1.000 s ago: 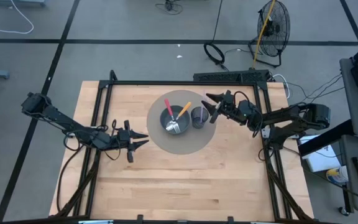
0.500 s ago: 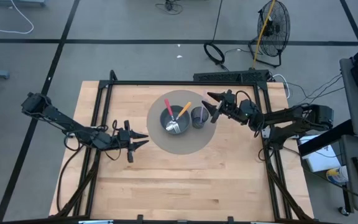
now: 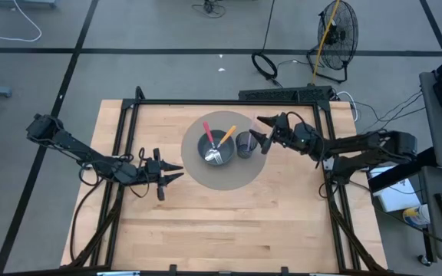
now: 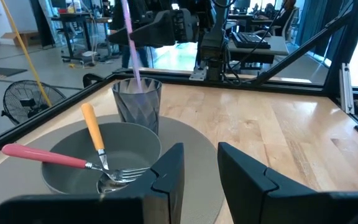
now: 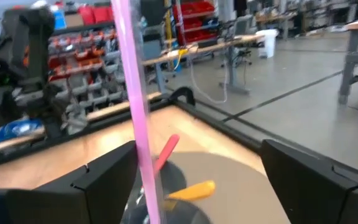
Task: Pick & Place Utensil
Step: Put the pink straw into the dark blue glass
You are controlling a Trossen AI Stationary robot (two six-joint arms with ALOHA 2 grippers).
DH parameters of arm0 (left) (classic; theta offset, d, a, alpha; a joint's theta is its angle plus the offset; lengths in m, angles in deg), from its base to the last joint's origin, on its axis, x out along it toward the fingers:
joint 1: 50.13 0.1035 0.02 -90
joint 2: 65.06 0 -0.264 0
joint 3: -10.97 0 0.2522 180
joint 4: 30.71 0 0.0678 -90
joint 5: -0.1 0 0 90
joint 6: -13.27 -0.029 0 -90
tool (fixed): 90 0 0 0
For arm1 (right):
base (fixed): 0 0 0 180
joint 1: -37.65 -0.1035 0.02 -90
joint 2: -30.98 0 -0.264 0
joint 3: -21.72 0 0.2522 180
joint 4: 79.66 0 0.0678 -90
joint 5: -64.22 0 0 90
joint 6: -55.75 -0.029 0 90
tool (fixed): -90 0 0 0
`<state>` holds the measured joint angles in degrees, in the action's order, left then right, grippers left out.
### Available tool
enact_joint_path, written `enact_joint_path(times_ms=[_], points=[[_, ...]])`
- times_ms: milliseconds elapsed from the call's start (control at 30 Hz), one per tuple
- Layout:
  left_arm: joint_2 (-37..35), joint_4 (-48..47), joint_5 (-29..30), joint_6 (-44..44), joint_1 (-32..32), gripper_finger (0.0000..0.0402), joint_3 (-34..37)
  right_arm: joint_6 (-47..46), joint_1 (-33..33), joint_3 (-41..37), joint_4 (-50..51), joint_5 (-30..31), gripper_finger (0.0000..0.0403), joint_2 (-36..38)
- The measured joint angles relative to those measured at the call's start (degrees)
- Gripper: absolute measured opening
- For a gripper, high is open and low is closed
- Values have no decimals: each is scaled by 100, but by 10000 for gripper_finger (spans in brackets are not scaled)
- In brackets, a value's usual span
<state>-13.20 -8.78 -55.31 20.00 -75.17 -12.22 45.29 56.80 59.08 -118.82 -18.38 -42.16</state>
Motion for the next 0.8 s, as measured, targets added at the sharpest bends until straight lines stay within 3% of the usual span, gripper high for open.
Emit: enact_joint_path(times_ms=[133, 500, 800], points=[[0, 2, 0, -4, 0, 104, 0, 66, -10, 0, 366, -297, 347, 146], [-1, -2, 7, -33, 0, 104, -2, 259, -10, -4, 1005, -286, 354, 638], [0, -7, 9, -61, 0, 104, -2, 367, -11, -4, 1901, 404, 355, 1126]])
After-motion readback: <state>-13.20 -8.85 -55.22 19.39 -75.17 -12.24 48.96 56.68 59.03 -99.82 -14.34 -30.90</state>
